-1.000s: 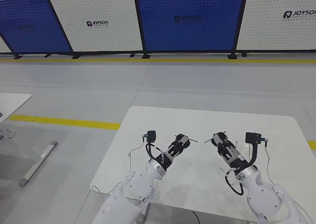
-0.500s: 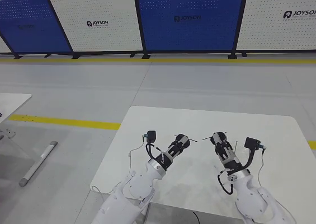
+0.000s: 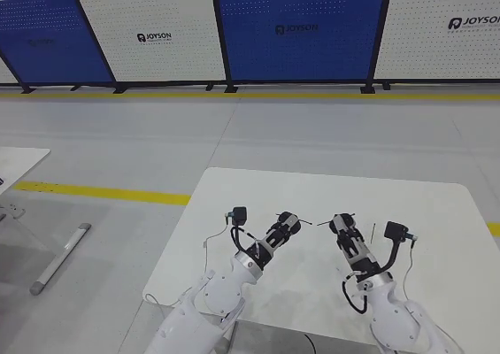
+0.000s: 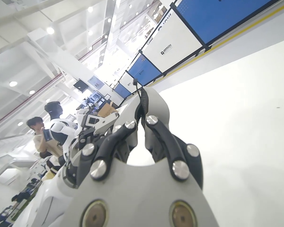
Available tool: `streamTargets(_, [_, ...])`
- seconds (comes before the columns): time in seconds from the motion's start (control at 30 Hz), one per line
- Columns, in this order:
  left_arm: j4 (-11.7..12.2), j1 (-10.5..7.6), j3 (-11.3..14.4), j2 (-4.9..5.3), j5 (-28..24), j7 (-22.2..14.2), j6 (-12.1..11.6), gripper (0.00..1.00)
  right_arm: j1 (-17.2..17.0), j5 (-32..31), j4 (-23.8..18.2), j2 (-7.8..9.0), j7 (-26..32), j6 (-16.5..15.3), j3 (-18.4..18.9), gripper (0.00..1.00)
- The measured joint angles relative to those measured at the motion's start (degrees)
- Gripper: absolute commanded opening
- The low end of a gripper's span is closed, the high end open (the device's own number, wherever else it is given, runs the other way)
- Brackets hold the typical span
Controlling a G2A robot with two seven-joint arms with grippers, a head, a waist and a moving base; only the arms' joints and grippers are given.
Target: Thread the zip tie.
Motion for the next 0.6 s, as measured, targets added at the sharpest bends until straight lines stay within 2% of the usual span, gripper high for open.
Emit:
streamTargets(0.23, [0.0,0.00,0.0,0.00,0.0,0.0,0.0,0.00,-1.0,-0.4,-0.5,-0.25,-1.3,-1.3,1.3,0.00])
streamTargets(0.6, [0.0,0.00,0.0,0.00,0.0,0.0,0.0,0.00,-1.2,-0.3,-0.6,-0.42,-0.7,-0.9,1.3,0.00])
